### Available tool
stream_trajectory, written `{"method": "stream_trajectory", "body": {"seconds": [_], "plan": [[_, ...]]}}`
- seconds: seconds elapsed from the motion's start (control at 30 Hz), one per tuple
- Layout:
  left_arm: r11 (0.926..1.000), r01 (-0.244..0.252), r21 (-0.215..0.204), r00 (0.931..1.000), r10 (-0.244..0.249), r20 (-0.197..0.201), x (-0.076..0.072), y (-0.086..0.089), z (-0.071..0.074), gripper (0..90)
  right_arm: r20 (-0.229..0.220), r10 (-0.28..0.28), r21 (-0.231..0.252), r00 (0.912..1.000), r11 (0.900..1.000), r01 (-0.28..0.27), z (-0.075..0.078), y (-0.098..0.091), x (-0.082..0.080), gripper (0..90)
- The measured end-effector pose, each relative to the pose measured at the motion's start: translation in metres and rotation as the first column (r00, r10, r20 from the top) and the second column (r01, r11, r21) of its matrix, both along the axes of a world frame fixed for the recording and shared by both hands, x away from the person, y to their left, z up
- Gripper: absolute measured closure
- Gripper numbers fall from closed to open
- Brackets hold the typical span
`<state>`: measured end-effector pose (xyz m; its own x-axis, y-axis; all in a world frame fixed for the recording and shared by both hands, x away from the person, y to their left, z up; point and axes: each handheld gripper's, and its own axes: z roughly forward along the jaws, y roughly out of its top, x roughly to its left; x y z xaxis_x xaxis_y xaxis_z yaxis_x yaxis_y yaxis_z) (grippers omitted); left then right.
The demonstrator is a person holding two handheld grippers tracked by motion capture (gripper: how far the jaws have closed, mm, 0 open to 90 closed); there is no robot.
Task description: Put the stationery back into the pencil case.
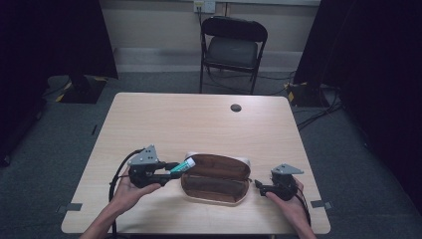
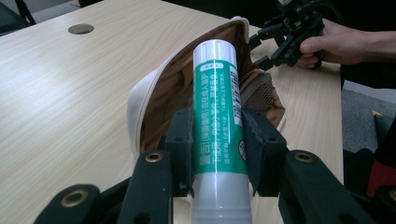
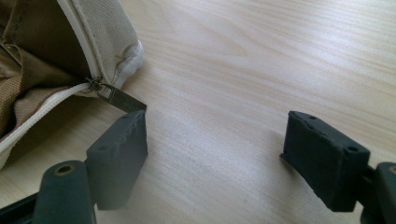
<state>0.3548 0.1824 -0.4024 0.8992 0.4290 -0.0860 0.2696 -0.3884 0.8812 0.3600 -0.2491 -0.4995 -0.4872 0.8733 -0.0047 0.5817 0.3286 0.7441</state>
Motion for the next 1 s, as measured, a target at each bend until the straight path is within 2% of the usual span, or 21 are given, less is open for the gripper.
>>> {"method": "stream_trajectory", "body": {"seconds": [0.17, 0.43, 0.47, 0.83, 0.87, 1.0], "plan": [[0.9991, 0.034, 0.025, 0.9994, -0.034, 0.001, 0.005, -0.019, 0.002, 65.9, 0.001, 0.001, 0.000, 1.0000, 1.0000, -0.001, 0.000, 0.000, 0.000, 20.7], [0.9984, 0.042, 0.037, 0.9990, -0.042, 0.012, 0.007, -0.038, 0.006, 65.9, 0.001, 0.001, 0.000, 1.0000, 1.0000, -0.001, 0.000, 0.000, 0.000, 20.7], [0.9984, 0.050, 0.026, 0.9987, -0.050, 0.010, 0.008, -0.041, 0.006, 65.9, 0.000, 0.000, 0.000, 1.0000, 1.0000, 0.000, 0.000, 0.000, 0.000, 20.7], [0.9949, 0.095, 0.034, 0.9955, -0.095, -0.004, 0.014, -0.069, -0.003, 65.9, 0.001, 0.000, 0.000, 1.0000, 1.0000, 0.000, 0.000, 0.000, 0.000, 20.7], [0.9938, 0.099, 0.051, 0.9951, -0.099, -0.004, 0.015, -0.071, -0.004, 65.9, 0.001, 0.001, 0.000, 1.0000, 1.0000, -0.001, 0.000, 0.000, 0.000, 20.7], [0.9923, 0.109, 0.059, 0.9940, -0.109, -0.011, 0.016, -0.079, -0.009, 65.9, 0.001, 0.001, 0.000, 1.0000, 1.0000, -0.001, 0.000, 0.000, 0.000, 20.7]]}}
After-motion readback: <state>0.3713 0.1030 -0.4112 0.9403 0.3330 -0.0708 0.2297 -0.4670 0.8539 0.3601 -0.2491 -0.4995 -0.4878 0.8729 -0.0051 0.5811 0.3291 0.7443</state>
